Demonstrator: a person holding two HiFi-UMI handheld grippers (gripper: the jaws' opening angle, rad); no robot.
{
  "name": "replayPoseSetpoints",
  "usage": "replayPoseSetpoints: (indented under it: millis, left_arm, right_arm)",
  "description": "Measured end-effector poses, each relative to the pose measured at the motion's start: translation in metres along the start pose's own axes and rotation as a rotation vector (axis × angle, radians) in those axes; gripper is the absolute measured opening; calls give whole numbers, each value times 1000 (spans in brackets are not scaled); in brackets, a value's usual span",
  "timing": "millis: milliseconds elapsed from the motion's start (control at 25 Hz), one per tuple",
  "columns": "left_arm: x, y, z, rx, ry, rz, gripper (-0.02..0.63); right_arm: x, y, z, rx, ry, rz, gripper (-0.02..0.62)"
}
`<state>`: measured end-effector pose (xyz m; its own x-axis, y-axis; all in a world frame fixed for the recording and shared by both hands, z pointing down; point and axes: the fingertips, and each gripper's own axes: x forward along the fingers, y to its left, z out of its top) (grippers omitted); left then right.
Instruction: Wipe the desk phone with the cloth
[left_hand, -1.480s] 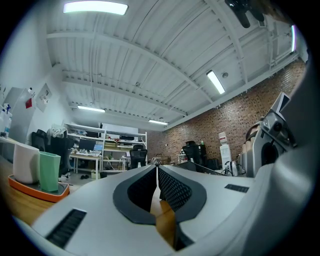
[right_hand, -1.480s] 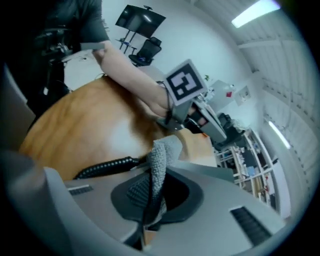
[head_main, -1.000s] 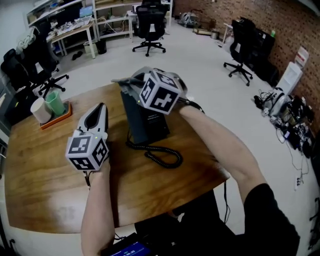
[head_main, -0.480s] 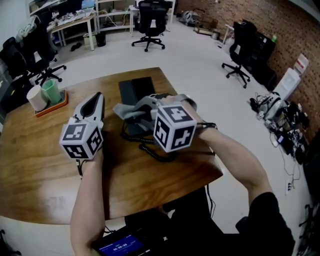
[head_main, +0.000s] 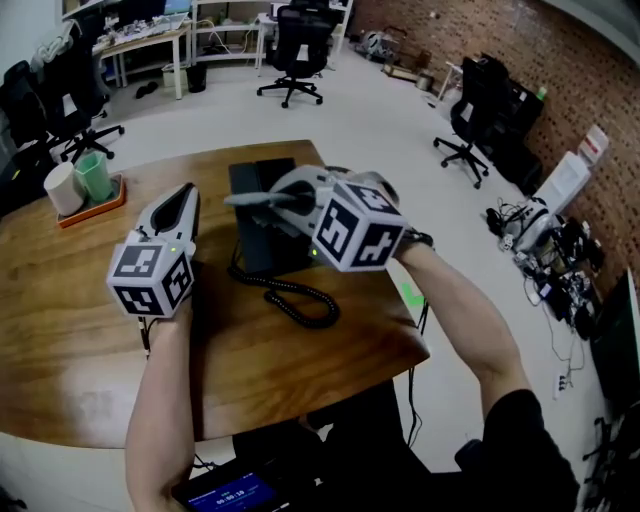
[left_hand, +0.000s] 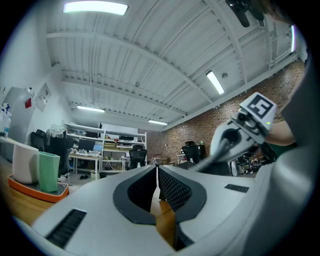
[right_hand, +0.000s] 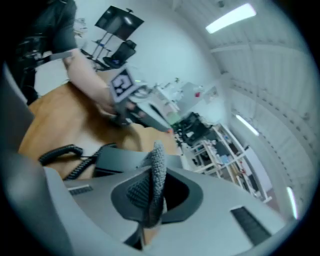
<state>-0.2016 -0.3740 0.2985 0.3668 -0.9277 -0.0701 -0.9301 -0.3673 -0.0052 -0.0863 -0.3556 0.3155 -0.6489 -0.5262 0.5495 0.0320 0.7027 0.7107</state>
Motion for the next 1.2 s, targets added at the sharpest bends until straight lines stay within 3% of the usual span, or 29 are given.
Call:
replayPoseSetpoints:
  millis: [120, 240, 520, 920, 1040, 1120, 1200]
  left_arm:
    - [-1, 2, -1, -2, 0, 5, 0]
    - [-3, 1, -2, -7, -1, 8, 0]
    - [1, 0, 0, -2, -6, -3, 0]
    - [-1, -1, 1, -2, -1, 4, 0]
    - [0, -2, 0, -3, -3, 2, 0]
    - [1, -4, 0, -3, -4, -3, 0]
    - [1, -4, 1, -1, -3, -4, 0]
  right_arm:
    - [20, -71, -3, 126, 6, -181, 26]
    - [47, -94, -8, 145, 44, -206, 26]
    - [56, -57, -19, 61, 107, -98, 23]
    - [0, 74, -5, -137, 76, 113, 25]
    - [-17, 108, -8, -218, 95, 230, 25]
    - [-26, 113, -8, -226, 93, 291, 25]
    - [-23, 89, -4, -172, 65, 253, 25]
